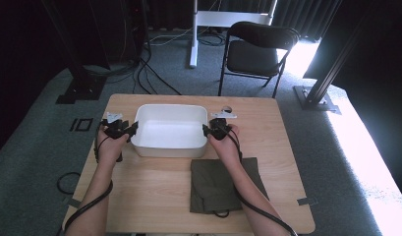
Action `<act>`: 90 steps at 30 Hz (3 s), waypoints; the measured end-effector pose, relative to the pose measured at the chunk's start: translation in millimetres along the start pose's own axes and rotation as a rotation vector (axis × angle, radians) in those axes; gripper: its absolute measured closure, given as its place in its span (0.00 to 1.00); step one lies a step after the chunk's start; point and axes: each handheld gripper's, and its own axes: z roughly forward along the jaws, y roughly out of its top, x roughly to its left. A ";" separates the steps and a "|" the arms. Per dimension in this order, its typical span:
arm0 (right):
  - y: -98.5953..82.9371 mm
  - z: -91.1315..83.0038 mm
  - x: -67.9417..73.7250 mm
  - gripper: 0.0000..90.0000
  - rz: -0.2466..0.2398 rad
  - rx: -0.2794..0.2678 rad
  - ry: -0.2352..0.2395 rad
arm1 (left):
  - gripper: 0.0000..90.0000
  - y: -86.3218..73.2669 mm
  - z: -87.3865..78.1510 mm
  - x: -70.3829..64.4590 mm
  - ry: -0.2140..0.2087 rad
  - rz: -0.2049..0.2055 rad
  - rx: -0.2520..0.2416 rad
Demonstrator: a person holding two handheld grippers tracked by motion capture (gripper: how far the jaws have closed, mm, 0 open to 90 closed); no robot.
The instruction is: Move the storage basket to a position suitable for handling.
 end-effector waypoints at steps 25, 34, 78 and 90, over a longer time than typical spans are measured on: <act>-2.3 2.1 -4.3 0.89 -0.007 -0.015 -0.113 | 0.91 10.6 8.0 -35.0 0.023 0.041 0.106; -2.2 -3.1 -22.6 0.90 0.009 -0.008 -0.137 | 0.91 12.6 16.6 -52.4 0.007 0.024 0.098; -12.8 -33.2 -111.9 0.93 0.062 -0.001 -0.204 | 0.88 23.4 49.6 -144.2 -0.054 0.072 0.130; -17.2 -43.4 -141.2 0.93 0.072 0.000 -0.219 | 0.87 25.3 57.3 -171.1 -0.088 0.083 0.142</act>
